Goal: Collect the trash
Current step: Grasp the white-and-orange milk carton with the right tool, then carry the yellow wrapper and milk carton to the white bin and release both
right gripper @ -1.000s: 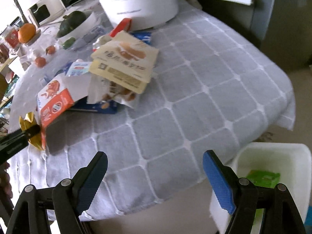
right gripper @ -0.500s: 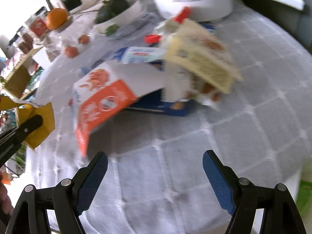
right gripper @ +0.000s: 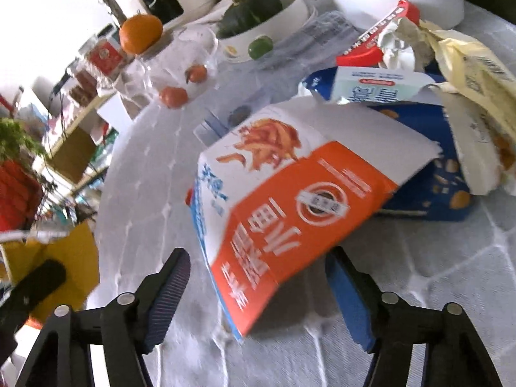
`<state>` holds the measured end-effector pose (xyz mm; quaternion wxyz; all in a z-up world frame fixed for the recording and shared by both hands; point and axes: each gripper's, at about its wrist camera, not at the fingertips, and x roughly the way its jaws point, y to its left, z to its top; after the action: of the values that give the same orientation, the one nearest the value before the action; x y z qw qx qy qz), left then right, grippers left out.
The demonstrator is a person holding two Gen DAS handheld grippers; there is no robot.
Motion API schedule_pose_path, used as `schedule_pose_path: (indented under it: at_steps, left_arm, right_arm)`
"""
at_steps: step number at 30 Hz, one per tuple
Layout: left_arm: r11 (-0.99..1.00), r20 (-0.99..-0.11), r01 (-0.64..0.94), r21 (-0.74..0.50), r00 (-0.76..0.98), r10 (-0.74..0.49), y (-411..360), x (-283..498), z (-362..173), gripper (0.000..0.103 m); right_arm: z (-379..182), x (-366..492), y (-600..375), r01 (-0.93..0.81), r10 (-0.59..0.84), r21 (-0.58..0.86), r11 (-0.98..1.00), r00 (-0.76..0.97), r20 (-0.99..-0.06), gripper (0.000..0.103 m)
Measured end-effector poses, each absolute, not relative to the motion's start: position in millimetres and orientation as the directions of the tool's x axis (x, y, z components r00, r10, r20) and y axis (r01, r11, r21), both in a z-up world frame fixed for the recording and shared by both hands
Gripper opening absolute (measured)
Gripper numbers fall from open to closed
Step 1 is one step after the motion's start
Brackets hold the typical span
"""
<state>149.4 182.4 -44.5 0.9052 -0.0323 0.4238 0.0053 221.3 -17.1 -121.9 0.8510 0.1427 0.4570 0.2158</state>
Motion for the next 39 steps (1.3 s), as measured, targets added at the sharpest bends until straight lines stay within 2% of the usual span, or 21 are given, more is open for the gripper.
schedule_pose_path:
  at_steps: [2, 4, 6, 7, 9, 15, 23, 30, 39]
  left_arm:
    - [0.997, -0.763, -0.039, -0.059, 0.646, -0.020, 185, 148, -43, 0.012]
    - [0.997, -0.761, -0.045, -0.069, 0.649, -0.024, 187, 146, -42, 0.012]
    - [0.995, -0.756, -0.054, -0.081, 0.654, -0.026, 189, 144, -39, 0.012]
    - [0.995, -0.752, -0.058, -0.080, 0.659, -0.021, 190, 143, -37, 0.012]
    - [0.996, -0.741, -0.066, -0.064, 0.672, -0.004, 191, 140, -32, 0.012]
    - [0.992, -0.692, -0.107, -0.073, 0.722, 0.027, 203, 127, -13, 0.012]
    - [0.990, -0.643, -0.093, -0.103, 0.766, 0.005, 196, 115, 4, 0.012]
    - [0.993, -0.623, -0.026, -0.119, 0.780, -0.055, 164, 111, 12, 0.012]
    - [0.979, -0.608, 0.143, -0.146, 0.768, -0.203, 90, 113, 21, 0.012]
  right_arm:
    - [-122, 224, -16, -0.229, 0.511, 0.462, 0.857, 0.501, -0.699, 0.061]
    - [-122, 224, -18, -0.227, 0.525, 0.480, 0.847, 0.503, -0.687, 0.046]
    - [-123, 226, -17, -0.235, 0.541, 0.494, 0.837, 0.492, -0.683, 0.016]
    - [-122, 227, -16, -0.248, 0.559, 0.507, 0.825, 0.483, -0.674, 0.010]
    - [-119, 226, -13, -0.276, 0.581, 0.516, 0.811, 0.475, -0.660, 0.006]
    - [-86, 206, 3, -0.411, 0.629, 0.477, 0.777, 0.472, -0.618, 0.003]
    - [-37, 175, -8, -0.514, 0.665, 0.427, 0.744, 0.506, -0.550, 0.001]
    - [1, 156, -48, -0.510, 0.655, 0.411, 0.755, 0.579, -0.485, 0.001]
    - [35, 120, -144, -0.409, 0.524, 0.330, 0.851, 0.707, -0.475, 0.001]
